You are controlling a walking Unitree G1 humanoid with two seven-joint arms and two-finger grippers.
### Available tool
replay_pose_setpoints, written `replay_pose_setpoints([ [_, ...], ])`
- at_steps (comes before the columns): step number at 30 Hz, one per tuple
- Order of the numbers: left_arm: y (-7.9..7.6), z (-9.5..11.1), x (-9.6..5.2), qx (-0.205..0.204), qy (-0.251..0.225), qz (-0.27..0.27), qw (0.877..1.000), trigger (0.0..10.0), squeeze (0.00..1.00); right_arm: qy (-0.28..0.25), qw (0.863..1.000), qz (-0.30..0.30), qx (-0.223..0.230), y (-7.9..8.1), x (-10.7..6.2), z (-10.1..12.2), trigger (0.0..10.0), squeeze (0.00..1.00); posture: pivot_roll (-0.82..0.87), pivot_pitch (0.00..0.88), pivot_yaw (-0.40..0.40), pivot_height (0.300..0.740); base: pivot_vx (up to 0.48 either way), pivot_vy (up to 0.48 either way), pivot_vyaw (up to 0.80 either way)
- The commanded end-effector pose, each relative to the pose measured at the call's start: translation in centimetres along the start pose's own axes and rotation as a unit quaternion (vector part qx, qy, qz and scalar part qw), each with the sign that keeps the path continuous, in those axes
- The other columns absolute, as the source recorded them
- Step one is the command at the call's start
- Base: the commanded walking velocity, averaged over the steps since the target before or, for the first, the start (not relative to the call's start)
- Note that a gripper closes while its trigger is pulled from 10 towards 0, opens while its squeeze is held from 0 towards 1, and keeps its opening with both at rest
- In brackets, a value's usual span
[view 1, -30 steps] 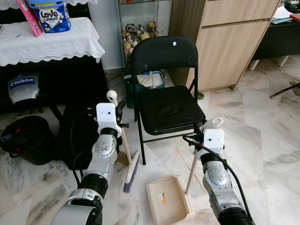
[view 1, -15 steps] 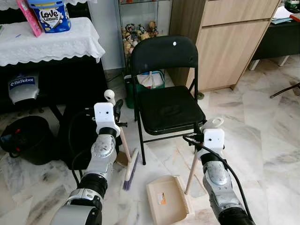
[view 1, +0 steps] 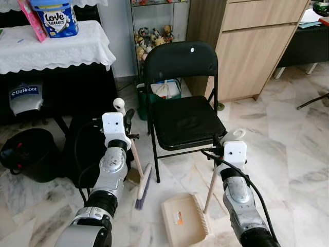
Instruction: Sweep floor
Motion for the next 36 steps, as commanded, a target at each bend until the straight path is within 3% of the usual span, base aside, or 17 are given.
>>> replay_pose_setpoints([
  [1, 0.06, 1.54, 0.63, -0.004, -0.030, 0.006, 1.000, 10.0, 0.00, -0.020, 1.000, 0.002, 0.003, 0.04, 0.28, 1.07, 10.0, 0.00, -0.10, 0.068, 0.004, 0.740, 0.270, 0.000, 0.00],
  [17, 0.32, 1.65, 0.67, -0.003, -0.033, 0.014, 0.999, 10.0, 0.00, -0.019, 1.000, 0.003, 0.002, 0.08, 0.25, 1.03, 10.0, 0.00, -0.10, 0.066, 0.003, 0.740, 0.274, 0.000, 0.00],
  [36, -0.11, 1.45, 0.76, 0.004, -0.029, 0.010, 1.000, 10.0, 0.00, -0.019, 1.000, 0.003, 0.004, 0.18, 0.10, 1.01, 10.0, 0.00, -0.11, 0.077, 0.006, 0.740, 0.000, 0.000, 0.00],
])
Point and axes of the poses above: a point about 5 cm out from each wrist's last joint towards the gripper, its own x axis pointing out of the wrist towards the gripper, its own z axis along the axis of the wrist's last joint, y = z × x, the point moved 5 cm from there along x, pointing out of the wrist towards the gripper, and after that the axes turned 5 degrees about x, right-handed, at the moved point
